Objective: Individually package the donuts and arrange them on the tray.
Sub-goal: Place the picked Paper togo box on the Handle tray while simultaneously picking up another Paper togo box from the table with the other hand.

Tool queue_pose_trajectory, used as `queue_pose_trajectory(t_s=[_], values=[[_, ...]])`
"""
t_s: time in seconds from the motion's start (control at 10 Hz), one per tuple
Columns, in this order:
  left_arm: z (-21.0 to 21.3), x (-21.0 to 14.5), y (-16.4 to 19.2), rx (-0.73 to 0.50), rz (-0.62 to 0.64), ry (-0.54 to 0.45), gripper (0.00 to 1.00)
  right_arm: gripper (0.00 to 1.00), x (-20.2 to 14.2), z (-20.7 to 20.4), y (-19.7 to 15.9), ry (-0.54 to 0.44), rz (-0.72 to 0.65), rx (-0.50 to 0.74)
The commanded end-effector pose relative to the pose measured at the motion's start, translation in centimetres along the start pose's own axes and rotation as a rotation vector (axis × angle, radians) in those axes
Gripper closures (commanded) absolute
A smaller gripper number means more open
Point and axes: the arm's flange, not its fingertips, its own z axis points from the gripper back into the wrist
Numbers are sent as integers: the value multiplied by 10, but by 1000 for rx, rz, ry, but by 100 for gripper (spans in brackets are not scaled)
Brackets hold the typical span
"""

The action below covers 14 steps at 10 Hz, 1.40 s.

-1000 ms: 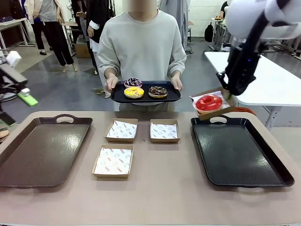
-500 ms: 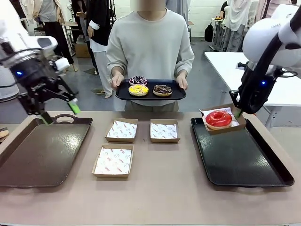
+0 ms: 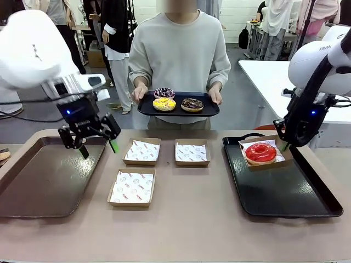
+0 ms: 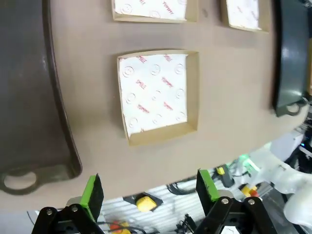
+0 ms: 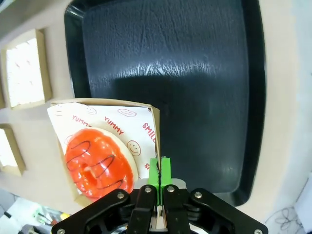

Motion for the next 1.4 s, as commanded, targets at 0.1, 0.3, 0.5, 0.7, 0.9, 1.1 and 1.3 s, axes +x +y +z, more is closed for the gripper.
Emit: queue_pose_trajectory(t_s=[0.1,0.3,0.5,0.7,0.9,1.1,1.3], values=[[-43,2,-14,100,24,-54,0,99,2,7,3,-16,4,4],[-73,-2,-21,164,18,-109,0,99,2,7,3,-16,4,4],[-96,-3,-23,206,5,-129,0,99,2,7,3,-16,4,4],[-102,-4,-19,225,-1,-134,0,99,2,7,3,-16,4,4],[-100,-5,-17,195,-23,-108,0,99,2,7,3,-16,4,4],[-100,-5,-17,195,-23,-108,0,99,2,7,3,-16,4,4],[-100,-5,-17,195,-23,-108,0,99,2,7,3,-16,4,4]])
